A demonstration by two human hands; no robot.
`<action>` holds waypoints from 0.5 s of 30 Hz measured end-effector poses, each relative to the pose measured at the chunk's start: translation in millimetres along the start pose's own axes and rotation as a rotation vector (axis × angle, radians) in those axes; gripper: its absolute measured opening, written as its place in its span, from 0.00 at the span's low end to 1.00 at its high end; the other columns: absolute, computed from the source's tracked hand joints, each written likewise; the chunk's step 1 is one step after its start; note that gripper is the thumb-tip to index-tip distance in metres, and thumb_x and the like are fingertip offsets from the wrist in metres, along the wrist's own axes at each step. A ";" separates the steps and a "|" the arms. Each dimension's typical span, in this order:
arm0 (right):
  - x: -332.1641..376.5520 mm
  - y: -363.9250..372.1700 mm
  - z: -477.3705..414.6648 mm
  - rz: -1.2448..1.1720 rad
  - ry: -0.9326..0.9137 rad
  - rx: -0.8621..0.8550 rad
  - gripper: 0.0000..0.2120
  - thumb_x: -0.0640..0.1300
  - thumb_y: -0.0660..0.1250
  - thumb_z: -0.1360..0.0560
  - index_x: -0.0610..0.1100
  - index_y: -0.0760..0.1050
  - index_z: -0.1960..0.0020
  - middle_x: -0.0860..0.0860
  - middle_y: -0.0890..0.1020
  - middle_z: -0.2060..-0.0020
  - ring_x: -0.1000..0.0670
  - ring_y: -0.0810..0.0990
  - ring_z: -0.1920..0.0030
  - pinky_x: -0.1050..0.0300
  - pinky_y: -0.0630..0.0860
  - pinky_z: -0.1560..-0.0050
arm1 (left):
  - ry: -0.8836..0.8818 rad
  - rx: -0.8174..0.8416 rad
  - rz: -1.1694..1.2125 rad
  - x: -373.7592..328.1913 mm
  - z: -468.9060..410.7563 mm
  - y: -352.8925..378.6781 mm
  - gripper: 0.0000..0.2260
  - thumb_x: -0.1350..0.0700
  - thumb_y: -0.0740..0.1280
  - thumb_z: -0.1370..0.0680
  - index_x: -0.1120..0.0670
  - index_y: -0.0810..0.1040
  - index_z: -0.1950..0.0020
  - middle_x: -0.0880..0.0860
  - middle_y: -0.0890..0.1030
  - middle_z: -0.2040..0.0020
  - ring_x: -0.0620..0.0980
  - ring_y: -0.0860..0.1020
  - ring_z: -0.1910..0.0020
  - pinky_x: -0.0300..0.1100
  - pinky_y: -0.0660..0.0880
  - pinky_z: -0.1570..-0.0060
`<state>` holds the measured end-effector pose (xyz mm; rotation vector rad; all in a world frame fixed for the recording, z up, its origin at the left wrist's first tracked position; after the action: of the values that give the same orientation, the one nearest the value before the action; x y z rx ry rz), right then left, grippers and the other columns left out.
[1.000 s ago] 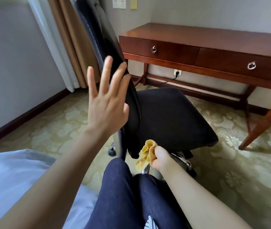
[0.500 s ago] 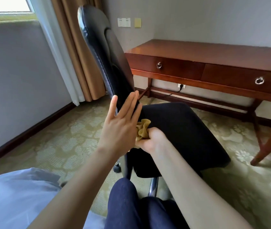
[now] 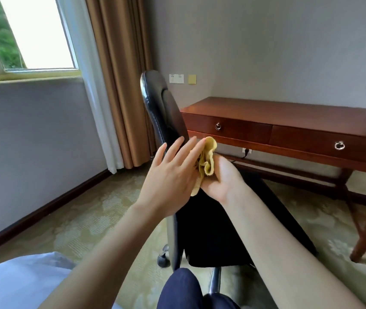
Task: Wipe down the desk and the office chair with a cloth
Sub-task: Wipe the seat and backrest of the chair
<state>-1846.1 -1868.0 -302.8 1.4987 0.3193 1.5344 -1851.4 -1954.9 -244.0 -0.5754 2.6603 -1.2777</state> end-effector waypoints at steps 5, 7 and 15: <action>59.0 20.7 28.8 0.601 -0.555 -0.092 0.20 0.44 0.64 0.22 0.53 0.69 0.31 0.51 0.79 0.41 0.51 0.79 0.44 0.54 0.79 0.46 | 0.037 -0.044 -0.026 4.5 -15.5 -52.4 0.21 0.51 0.57 0.19 0.47 0.63 0.25 0.50 0.59 0.23 0.52 0.54 0.23 0.53 0.47 0.26; 82.6 35.9 42.5 0.851 -0.793 -0.122 0.23 0.45 0.67 0.24 0.51 0.68 0.30 0.57 0.75 0.40 0.56 0.74 0.41 0.67 0.73 0.45 | 0.043 -0.085 -0.045 13.2 -23.3 -71.5 0.18 0.53 0.58 0.19 0.49 0.67 0.29 0.51 0.61 0.24 0.53 0.56 0.24 0.55 0.47 0.27; 121.8 85.3 31.0 1.184 -1.179 -0.129 0.19 0.40 0.70 0.27 0.48 0.74 0.37 0.55 0.74 0.45 0.59 0.72 0.46 0.81 0.64 0.49 | -0.275 -0.055 0.042 97.9 -81.5 -86.9 0.17 0.55 0.58 0.20 0.49 0.68 0.31 0.48 0.65 0.27 0.51 0.61 0.28 0.51 0.51 0.27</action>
<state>-1832.6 -1835.2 -155.2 2.3148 -1.5306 1.0487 -1939.8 -1983.9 -121.1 -0.6476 2.4725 -1.0333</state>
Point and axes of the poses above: each hand's wrist, its own z-axis away from the middle knuckle, its own y-axis out of the palm, x = y × z, the point moved 9 cm from there along -z, towards the middle knuckle
